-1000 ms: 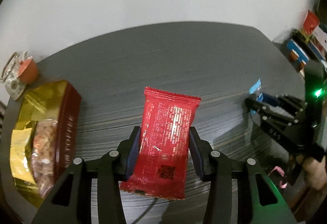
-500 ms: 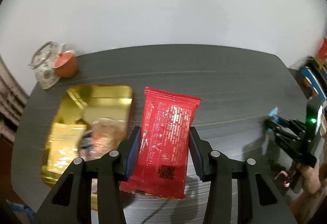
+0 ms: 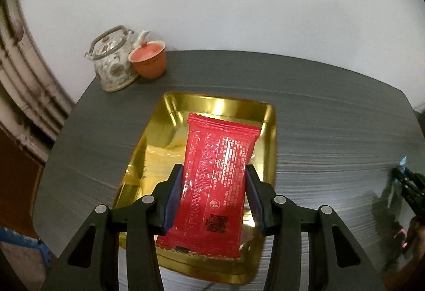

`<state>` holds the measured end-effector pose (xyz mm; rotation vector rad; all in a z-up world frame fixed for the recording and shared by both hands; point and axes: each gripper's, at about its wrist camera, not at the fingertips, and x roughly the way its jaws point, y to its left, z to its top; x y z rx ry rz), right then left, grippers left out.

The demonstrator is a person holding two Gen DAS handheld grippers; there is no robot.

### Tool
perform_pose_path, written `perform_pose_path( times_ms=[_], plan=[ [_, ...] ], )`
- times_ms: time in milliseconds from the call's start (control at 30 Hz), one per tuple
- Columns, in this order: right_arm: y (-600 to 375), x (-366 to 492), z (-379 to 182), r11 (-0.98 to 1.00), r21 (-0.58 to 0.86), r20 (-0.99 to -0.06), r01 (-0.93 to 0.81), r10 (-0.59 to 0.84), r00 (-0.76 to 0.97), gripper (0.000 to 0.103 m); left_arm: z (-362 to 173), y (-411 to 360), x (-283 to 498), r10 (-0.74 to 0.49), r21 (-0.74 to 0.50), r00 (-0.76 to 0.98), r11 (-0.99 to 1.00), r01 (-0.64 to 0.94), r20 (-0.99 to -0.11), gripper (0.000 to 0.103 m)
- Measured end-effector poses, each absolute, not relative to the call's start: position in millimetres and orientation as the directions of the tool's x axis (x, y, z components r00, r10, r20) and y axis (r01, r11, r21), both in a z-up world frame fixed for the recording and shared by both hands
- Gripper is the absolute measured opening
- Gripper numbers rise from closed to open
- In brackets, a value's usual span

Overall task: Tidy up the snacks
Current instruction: 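Carry the red packet into the gold tin and open the left gripper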

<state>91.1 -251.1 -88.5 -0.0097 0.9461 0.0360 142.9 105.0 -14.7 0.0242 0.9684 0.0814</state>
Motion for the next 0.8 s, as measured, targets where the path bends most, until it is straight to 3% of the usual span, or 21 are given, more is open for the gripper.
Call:
perform_pose_path(
  times_ms=[300, 800],
  plan=[
    [-251.3, 91.0, -88.5, 0.999, 0.007, -0.811, -0.035, 0.026, 0.584, 0.028, -37.4, 123.6, 153.6, 0.092, 0.064, 0.519, 0.995, -0.072, -0.850, 0.047],
    [-251.4, 91.4, -88.6, 0.999, 0.006, -0.812, -0.035, 0.025, 0.584, 0.029, -41.0, 108.7, 157.0, 0.159, 0.188, 0.535, 0.982, 0.000, -0.829, 0.047]
  ],
)
